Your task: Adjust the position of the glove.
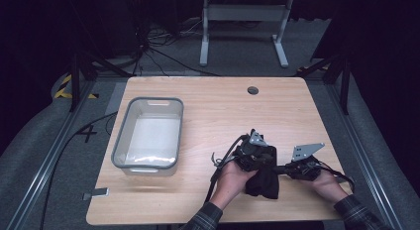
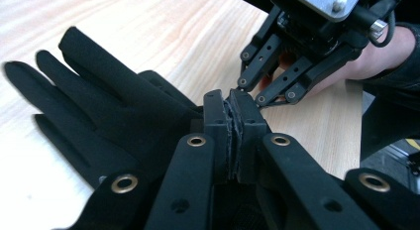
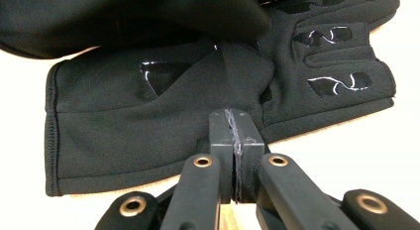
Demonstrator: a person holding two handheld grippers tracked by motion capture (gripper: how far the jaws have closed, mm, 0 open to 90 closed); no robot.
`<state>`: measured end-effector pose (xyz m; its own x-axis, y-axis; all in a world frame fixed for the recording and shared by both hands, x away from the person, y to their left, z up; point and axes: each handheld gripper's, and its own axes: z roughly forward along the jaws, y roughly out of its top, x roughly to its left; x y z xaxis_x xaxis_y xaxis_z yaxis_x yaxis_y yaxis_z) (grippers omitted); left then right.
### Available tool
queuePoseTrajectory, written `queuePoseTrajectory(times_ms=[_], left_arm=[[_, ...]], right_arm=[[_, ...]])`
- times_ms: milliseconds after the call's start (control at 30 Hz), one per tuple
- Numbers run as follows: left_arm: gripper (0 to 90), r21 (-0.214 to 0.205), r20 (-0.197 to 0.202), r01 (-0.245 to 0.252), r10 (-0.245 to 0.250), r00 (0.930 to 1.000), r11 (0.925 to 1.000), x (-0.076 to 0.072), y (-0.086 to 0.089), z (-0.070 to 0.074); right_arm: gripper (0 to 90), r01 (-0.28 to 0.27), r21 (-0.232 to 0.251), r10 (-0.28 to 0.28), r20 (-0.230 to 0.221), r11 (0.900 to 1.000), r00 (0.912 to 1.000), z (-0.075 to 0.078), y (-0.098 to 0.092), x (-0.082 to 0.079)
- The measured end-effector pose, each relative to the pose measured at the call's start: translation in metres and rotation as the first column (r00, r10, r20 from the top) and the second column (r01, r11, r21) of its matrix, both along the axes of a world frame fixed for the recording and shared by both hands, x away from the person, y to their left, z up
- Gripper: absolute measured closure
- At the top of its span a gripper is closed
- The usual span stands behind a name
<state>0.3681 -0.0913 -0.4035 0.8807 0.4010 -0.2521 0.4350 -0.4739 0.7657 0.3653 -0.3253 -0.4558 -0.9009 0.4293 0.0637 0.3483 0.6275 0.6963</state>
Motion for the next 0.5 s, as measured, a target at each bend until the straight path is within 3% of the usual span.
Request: queuePoseTrajectory(times_ms=[300, 500], left_arm=[[87.2, 0.026, -0.019, 0.040, -0.040, 0.9990, 0.9988, -0.002, -0.020, -0.014], [84.7, -0.010, -0.013, 0.043, -0.043, 0.9990, 0.9990, 0.000, -0.021, -0.013]], right_arm=[[90.0, -0.003, 0.000, 0.003, -0.001, 1.0000, 1.0000, 0.000, -0.001, 0.000], [90.0, 0.034, 0.012, -0.035, 0.026, 0.9993, 0.9991, 0.008, -0.011, 0.002]])
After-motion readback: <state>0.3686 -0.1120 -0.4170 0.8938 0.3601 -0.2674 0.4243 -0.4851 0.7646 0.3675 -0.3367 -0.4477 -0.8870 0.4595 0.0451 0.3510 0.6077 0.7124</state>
